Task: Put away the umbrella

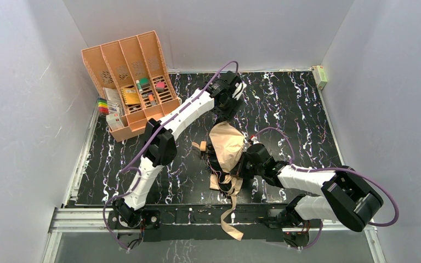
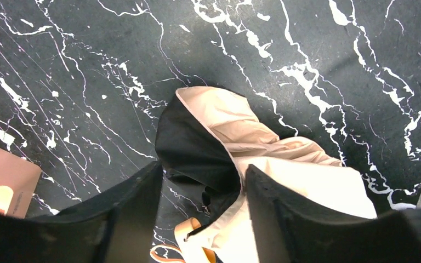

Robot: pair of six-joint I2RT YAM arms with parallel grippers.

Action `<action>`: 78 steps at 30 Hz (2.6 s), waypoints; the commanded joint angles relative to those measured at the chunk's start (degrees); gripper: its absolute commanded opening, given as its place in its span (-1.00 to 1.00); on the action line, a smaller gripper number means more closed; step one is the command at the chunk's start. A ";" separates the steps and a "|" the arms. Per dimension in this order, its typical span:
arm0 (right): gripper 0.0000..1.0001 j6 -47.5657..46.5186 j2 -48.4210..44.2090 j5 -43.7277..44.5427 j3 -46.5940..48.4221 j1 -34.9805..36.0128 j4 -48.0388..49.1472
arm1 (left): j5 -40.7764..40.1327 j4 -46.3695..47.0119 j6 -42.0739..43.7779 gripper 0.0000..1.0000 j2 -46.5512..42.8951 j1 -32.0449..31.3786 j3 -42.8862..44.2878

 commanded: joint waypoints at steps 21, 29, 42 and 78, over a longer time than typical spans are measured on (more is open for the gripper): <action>-1.00 -2.35 1.89 3.99 -3.68 -0.22 -9.92 | 2.96 -1.53 -0.17 -0.34 1.25 -0.70 -0.21; -1.00 -2.04 1.30 3.99 -4.16 -0.20 -9.81 | 1.94 -1.50 -0.26 -0.87 1.62 -0.72 0.10; -1.00 -1.79 3.13 1.66 -3.83 -0.21 -5.40 | 15.17 14.12 -15.19 -1.00 -13.43 5.23 -7.15; -1.00 1.59 16.41 -4.09 5.50 -0.20 6.45 | 12.43 51.76 -34.71 -1.00 -58.42 -8.66 -73.82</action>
